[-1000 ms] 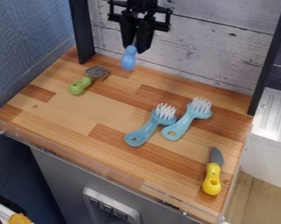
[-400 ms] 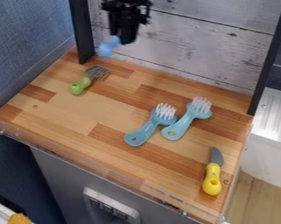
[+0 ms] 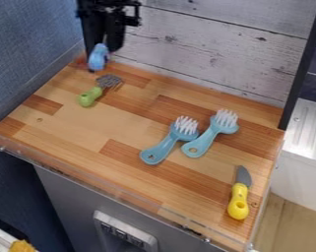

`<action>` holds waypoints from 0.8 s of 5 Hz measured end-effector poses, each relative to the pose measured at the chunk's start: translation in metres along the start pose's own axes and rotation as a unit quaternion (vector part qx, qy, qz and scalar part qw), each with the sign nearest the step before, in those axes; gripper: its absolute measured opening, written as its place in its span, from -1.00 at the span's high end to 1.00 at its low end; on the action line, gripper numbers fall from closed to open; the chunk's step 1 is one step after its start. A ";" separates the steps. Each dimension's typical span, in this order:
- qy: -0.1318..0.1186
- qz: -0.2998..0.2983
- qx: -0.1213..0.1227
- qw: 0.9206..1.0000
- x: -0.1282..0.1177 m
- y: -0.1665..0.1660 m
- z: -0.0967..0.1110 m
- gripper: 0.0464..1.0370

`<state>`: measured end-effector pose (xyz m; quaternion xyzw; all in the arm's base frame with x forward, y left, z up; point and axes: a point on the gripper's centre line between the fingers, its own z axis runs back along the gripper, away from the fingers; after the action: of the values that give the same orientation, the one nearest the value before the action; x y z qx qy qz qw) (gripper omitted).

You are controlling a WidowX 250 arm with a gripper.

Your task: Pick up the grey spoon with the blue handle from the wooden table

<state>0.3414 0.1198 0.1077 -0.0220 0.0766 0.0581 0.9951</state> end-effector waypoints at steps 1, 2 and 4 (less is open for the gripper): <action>-0.005 0.062 -0.009 0.998 -0.003 0.017 0.000 0.53; -0.015 0.070 -0.008 0.997 -0.003 0.030 0.004 0.53; -0.019 -0.074 0.008 0.997 0.006 0.037 -0.025 0.53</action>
<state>0.3389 0.1554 0.0805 -0.0183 0.0566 -0.0157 0.9981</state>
